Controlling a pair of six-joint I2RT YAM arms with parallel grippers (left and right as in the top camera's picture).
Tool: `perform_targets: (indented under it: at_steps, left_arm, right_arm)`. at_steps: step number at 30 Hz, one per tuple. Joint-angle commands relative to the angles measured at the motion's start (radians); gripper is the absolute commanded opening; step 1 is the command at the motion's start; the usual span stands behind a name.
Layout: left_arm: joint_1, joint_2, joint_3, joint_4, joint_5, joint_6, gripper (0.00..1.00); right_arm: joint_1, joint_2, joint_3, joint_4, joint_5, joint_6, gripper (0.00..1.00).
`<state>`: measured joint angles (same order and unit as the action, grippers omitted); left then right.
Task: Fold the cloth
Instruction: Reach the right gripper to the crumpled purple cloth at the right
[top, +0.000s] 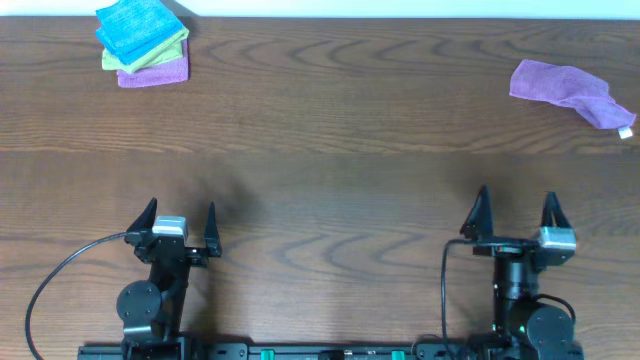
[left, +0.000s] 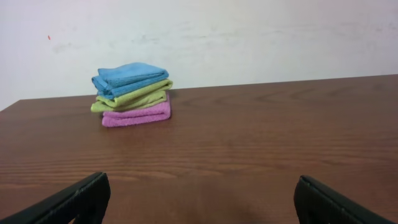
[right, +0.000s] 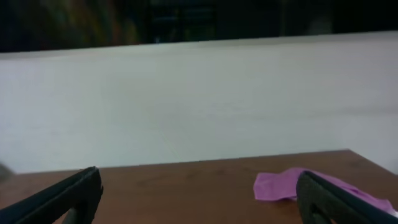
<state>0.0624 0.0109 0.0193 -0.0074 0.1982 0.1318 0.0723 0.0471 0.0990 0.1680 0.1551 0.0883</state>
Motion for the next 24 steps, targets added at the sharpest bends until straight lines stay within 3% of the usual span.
perform_targets:
  at_steps: [1,8,13,18,24]
  left_arm:
    - [-0.004,-0.007,-0.014,-0.048,0.002,0.006,0.95]
    - [-0.004,-0.007,-0.014,-0.048,0.002,0.007,0.95]
    - [-0.004,-0.007,-0.014,-0.048,0.002,0.006,0.95]
    - [-0.004,-0.007,-0.014,-0.048,0.002,0.007,0.95]
    - [-0.004,-0.007,-0.014,-0.048,0.002,0.006,0.96]
  right_arm:
    - [-0.016,0.101,0.006,0.032,0.064,0.055,0.99]
    - [-0.136,0.586,0.182,0.133,0.030,0.064,0.99]
    - [-0.219,0.999,0.463,0.116,-0.030,0.064,0.99]
    - [-0.282,1.332,0.770,-0.045,-0.032,0.064,0.99]
    - [-0.362,1.605,1.089,-0.264,-0.032,0.060,0.99]
